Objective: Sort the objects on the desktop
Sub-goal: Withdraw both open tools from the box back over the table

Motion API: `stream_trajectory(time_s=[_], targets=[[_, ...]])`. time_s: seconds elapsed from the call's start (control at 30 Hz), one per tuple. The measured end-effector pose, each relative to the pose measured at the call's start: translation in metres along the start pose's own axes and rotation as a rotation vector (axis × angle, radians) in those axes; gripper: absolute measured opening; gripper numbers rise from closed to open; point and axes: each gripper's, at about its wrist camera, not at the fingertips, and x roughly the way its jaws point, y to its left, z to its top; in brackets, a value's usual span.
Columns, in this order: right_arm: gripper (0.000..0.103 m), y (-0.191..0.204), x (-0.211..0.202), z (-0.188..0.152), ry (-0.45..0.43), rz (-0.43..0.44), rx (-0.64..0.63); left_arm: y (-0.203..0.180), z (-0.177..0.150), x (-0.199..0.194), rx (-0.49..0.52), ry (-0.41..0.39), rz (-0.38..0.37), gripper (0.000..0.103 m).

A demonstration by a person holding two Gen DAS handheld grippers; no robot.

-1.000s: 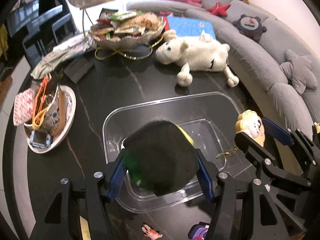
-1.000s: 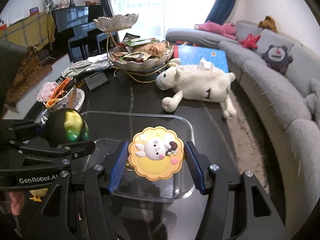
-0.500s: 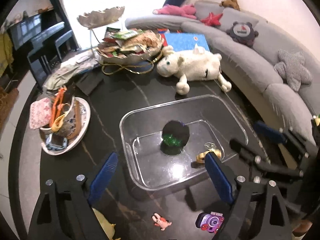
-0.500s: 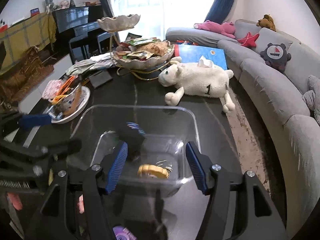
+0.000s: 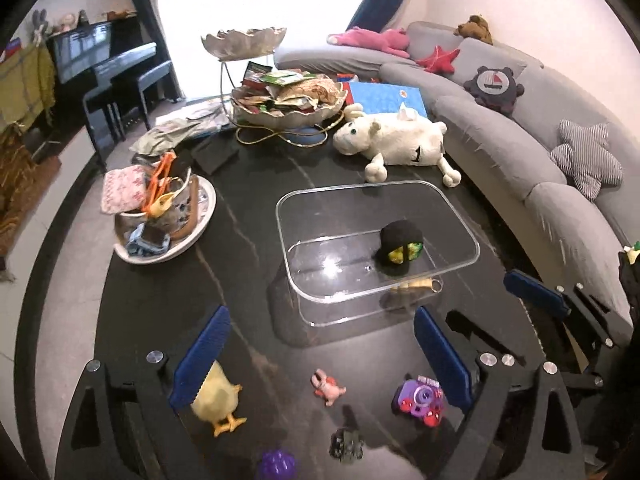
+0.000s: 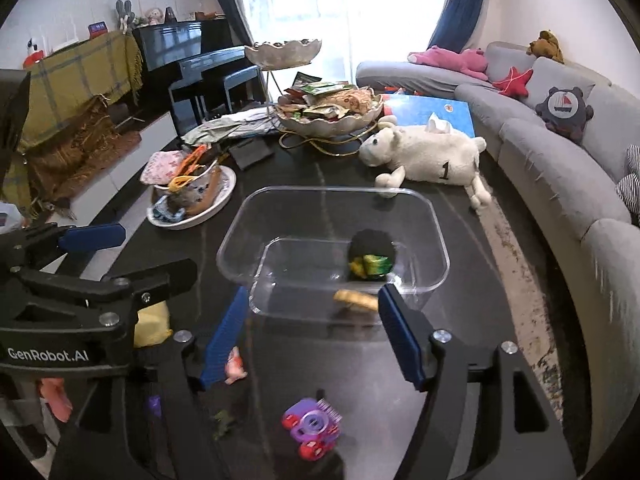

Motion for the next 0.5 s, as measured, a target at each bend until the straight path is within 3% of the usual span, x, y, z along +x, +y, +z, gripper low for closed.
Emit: stream_trajectory(time_s=[0.4, 0.5], targets=[[0.07, 0.031, -0.029, -0.046, 0.024, 0.006, -0.023, 0.007, -0.067, -0.032, -0.058, -0.065, 0.027, 0.1], [0.069, 0.039, -0.035, -0.062, 0.029, 0.008, -0.039, 0.01, -0.082, -0.032, -0.079, -0.013, 0.037, 0.101]])
